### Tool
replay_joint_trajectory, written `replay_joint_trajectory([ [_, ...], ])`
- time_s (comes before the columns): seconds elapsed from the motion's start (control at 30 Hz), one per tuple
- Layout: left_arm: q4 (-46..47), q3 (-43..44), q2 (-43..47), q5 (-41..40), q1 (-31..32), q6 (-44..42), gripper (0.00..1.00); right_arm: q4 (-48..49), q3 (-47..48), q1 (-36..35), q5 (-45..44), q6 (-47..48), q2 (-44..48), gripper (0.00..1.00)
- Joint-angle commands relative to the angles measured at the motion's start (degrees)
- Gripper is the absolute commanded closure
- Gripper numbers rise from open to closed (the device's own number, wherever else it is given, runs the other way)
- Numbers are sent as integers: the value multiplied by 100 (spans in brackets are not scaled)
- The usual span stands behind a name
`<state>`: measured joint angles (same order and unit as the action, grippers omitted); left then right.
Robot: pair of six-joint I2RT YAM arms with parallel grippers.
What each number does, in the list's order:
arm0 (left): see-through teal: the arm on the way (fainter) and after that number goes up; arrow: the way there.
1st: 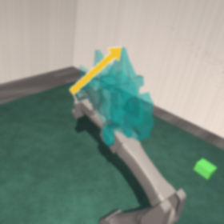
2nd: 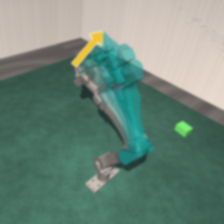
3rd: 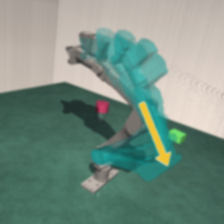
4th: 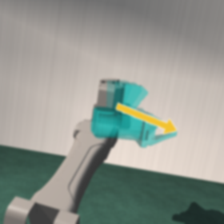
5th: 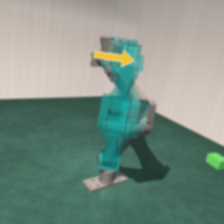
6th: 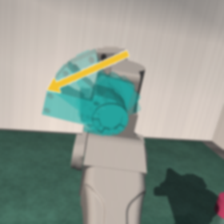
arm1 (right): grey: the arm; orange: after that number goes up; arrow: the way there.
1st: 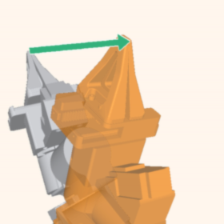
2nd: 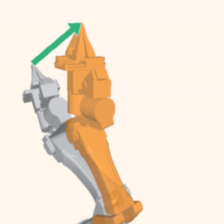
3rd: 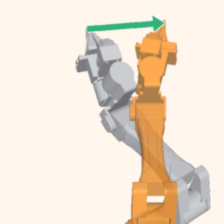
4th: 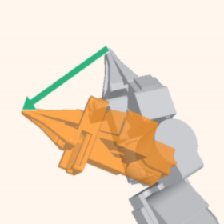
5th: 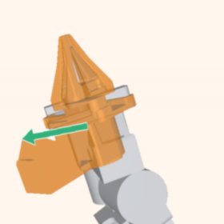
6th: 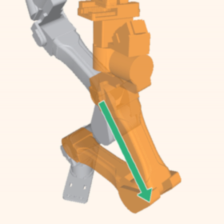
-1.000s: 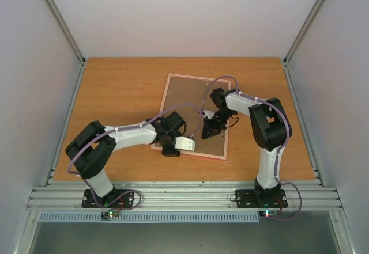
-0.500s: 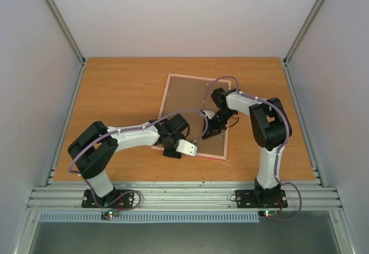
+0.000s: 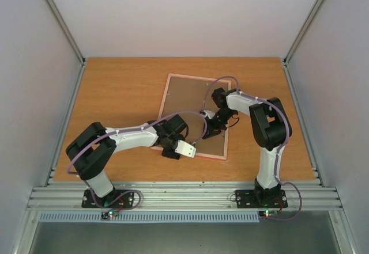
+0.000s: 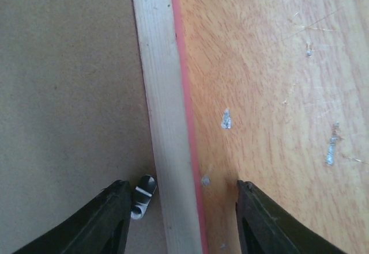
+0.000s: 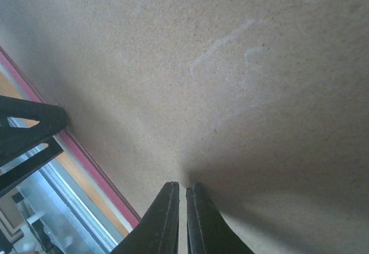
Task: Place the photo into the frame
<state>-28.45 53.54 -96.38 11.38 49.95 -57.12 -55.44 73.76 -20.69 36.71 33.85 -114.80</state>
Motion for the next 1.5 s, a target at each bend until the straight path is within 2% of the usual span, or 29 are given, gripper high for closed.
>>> replay_joint_trajectory([
  [0.0, -165, -275, 321, 206, -56, 394, 47, 51, -133, 74, -456, 90, -176, 93],
  [0.07, 115, -452, 538, 181, -56, 471, 43, 44, -117, 74, -454, 94, -182, 93],
  [0.27, 328, -732, 965, 461, -56, 307, 45, 38, -109, 74, -435, 87, -209, 93],
  [0.73, 559, -266, 139, 339, -56, 228, 46, 31, -116, 78, -380, 100, -242, 93],
  [0.93, 346, -385, 61, 359, -43, -53, 53, 33, -133, 74, -409, 113, -235, 93],
  [1.13, 125, -535, 13, 335, -8, -414, 57, 59, -158, 80, -427, 111, -253, 93],
  [1.27, -242, -338, -180, 290, -8, -500, 62, 57, -147, 82, -453, 113, -262, 93],
  [1.47, -768, -340, -95, 427, -3, -1105, 72, 53, -177, 91, -479, 126, -231, 94],
])
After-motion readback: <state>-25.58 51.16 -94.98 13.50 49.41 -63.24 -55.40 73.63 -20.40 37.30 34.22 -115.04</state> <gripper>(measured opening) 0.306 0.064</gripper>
